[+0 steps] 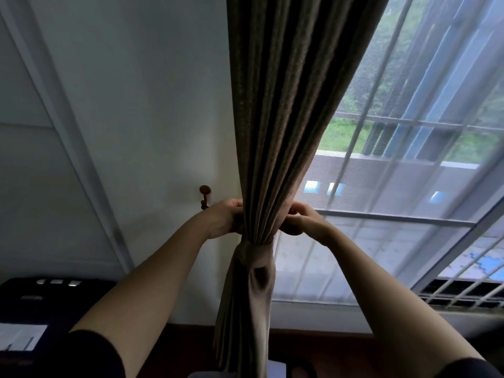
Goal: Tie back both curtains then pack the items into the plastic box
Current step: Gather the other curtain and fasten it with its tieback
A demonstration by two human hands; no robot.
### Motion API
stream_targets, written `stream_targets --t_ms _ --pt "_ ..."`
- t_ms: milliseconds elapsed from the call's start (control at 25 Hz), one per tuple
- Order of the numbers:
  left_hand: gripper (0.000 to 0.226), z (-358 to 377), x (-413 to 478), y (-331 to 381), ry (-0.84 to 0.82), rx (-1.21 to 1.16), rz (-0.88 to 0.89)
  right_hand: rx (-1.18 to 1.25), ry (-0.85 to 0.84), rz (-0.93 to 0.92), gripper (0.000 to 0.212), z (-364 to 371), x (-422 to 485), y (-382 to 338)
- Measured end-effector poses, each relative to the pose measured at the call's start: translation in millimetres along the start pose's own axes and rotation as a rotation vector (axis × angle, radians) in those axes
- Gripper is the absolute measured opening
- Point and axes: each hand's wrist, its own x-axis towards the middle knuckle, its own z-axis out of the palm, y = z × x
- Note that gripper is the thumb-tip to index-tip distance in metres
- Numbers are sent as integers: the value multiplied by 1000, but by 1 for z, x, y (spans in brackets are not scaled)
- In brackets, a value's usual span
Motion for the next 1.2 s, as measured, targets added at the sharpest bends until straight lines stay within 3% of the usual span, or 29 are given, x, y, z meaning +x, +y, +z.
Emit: stream_targets --t_ms 120,240,400,680,840,960,1040,1200 --pt "18 2 1 5 18 104 46 -364 174 -72 24 -8 4 11" --pt "18 5 4 5 105 184 45 -620 300 -130 20 0 2 16" --pt "20 11 15 -6 171 257 -16 -672 313 -127 9 18 -3 28" --pt "27 13 0 -53 271 317 190 -625 421 22 43 43 -19 53" --pt "27 5 -4 -58 204 232 196 -660 396 143 39 41 -21 48" --pt "37 3 -5 -67 149 299 259 -775 423 180 15 39 -33 42" --pt "33 7 -4 -69 249 397 310 -804 489 192 8 45 -45 43" --pt "20 17 -3 -64 381 521 346 -706 593 167 15 51 -63 45"
